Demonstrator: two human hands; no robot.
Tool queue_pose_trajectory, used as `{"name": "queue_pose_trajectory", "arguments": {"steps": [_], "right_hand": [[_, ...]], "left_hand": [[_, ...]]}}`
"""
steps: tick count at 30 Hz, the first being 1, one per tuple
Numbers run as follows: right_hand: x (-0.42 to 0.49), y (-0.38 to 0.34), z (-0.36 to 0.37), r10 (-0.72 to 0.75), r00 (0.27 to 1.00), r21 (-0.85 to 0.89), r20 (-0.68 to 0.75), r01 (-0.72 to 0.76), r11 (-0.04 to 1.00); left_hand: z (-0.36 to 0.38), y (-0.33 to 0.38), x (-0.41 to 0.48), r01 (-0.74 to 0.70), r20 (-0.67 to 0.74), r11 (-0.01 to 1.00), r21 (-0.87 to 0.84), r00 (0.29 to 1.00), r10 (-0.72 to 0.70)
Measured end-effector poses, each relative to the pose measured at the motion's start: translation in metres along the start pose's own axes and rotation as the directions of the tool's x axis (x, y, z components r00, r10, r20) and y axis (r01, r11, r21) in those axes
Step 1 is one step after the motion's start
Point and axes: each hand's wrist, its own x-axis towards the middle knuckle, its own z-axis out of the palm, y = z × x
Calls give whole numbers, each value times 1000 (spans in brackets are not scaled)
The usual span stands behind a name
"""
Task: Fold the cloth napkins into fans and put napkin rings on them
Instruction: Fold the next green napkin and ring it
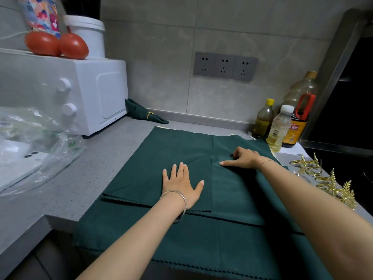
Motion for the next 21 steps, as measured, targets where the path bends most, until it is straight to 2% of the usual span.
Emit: {"name": "queue_pose_trajectory", "arguments": {"steps": [4,9,12,14,17,21], "right_hand": [[-6,26,-16,-9,996,-8,-84,8,1000],[-35,76,-36,36,990,-126,-133,-53,991],[-54,93,-43,-1,985,-146,-173,-25,989],[-72,87,-43,-42,949,-140,-312,-3,990],[-111,53,-28,-101,840,-20,-533,107,994],[-157,10,25,-201,837,18,-510,244,970]], "left_hand": [[1,0,0,-5,-11,1000,7,1000,5],[1,0,1,-38,19,998,41,999,37],[-2,1,3,-92,45,994,56,995,89],[-2,5,3,-155,56,987,36,987,153],[-1,15,1,-242,69,970,-1,968,241],[1,21,-2,-281,74,960,4,957,280]]}}
